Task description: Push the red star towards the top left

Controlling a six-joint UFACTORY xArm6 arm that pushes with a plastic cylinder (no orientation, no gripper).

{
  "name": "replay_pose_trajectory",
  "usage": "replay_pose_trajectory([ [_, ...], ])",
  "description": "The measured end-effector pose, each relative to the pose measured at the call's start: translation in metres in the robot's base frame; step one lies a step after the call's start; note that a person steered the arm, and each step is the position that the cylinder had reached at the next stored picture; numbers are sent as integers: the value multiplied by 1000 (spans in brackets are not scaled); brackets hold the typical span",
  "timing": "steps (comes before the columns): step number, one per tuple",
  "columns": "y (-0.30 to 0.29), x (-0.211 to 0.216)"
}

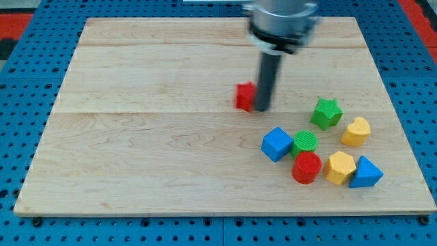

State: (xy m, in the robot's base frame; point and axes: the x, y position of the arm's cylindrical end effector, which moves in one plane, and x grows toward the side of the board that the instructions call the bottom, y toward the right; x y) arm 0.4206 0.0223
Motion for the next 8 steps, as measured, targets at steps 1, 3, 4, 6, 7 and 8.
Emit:
replay_pose_trajectory([
  [1, -113, -44],
  [3, -161, -37],
  [4, -119, -27],
  [6, -54, -65],
  [7, -160, -118],
  [8, -143, -82],
])
